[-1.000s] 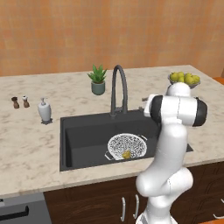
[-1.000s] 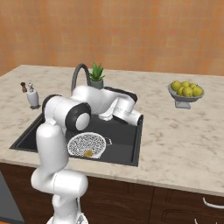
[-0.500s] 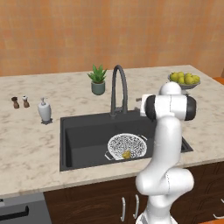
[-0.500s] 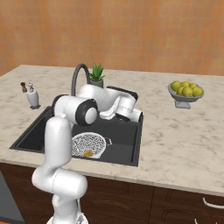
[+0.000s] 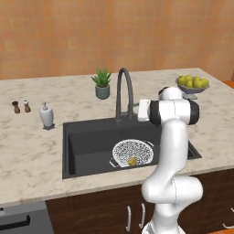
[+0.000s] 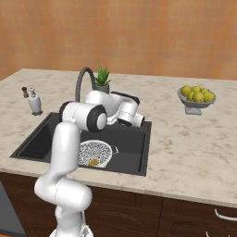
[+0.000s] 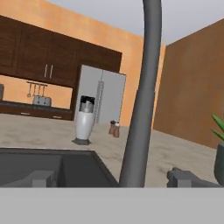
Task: Put the colander in the sink, put the kiwi in the colander, and turn on the sink faucet and pour water over the colander.
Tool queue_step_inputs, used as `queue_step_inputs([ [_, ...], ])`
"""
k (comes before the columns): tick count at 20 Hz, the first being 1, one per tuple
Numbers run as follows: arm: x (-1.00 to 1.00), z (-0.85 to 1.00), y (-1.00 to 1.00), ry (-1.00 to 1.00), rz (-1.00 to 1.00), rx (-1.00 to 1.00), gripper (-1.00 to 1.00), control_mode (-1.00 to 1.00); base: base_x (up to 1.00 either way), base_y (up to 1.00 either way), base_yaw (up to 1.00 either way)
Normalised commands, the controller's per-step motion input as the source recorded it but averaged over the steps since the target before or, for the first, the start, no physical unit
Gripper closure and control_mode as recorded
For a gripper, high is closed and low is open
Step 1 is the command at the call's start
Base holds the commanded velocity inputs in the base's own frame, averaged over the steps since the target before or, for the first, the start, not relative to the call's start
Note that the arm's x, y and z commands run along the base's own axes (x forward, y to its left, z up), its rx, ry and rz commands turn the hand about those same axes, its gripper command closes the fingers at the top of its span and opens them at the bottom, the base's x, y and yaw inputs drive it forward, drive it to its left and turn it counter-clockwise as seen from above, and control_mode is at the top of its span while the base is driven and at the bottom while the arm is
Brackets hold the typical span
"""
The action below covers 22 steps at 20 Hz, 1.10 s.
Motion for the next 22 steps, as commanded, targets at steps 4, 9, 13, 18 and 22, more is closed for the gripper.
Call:
queue_step_inputs([
  [4, 0.30, 0.00, 0.14, 0.02, 0.00, 0.00, -1.00, -1.00, 0.00, 0.00, 0.00],
  [9, 0.41, -0.16, 0.03, 0.07, 0.00, 0.00, -1.00, -1.00, 0.00, 0.00, 0.00],
  [13, 0.47, -0.19, 0.05, 0.07, 0.00, 0.00, -1.00, -1.00, 0.00, 0.00, 0.00],
  [18, 0.38, -0.12, 0.00, 0.02, 0.00, 0.00, -1.00, -1.00, 0.00, 0.00, 0.00],
  [22, 0.37, -0.14, 0.00, 0.01, 0.00, 0.00, -1.00, -1.00, 0.00, 0.00, 0.00],
])
